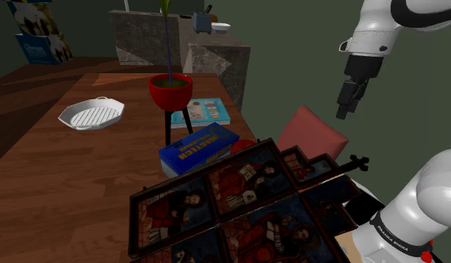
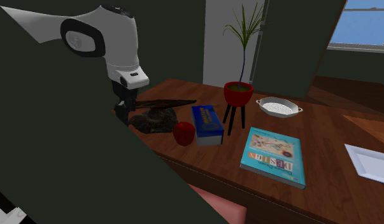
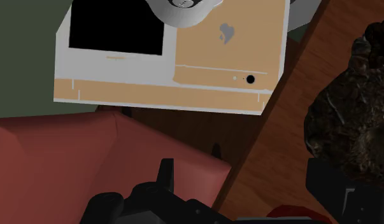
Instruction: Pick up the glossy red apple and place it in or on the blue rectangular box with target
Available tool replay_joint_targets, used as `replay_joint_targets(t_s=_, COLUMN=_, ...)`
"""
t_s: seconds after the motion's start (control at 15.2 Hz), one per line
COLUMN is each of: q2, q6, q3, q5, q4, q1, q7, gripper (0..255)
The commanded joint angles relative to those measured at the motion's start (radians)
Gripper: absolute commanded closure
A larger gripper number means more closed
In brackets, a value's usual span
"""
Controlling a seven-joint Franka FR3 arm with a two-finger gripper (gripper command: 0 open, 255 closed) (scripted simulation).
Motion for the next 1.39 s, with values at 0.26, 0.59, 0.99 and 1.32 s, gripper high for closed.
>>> replay_joint_targets(t_s=0.26, q2=0.022, q6=0.144, q3=0.106, q5=0.053, q4=-0.045, q1=0.014, q7=0.125, gripper=0)
replay_joint_targets(t_s=0.59, q2=0.101, q6=0.331, q3=0.244, q5=0.091, q4=-0.060, q1=0.019, q7=0.283, gripper=0)
replay_joint_targets(t_s=0.99, q2=0.259, q6=0.546, q3=0.419, q5=0.066, q4=-0.018, q1=-0.017, q7=0.494, gripper=0)
replay_joint_targets(t_s=1.32, q2=0.432, q6=0.692, q3=0.577, q5=-0.051, q4=0.068, q1=-0.094, q7=0.714, gripper=0)
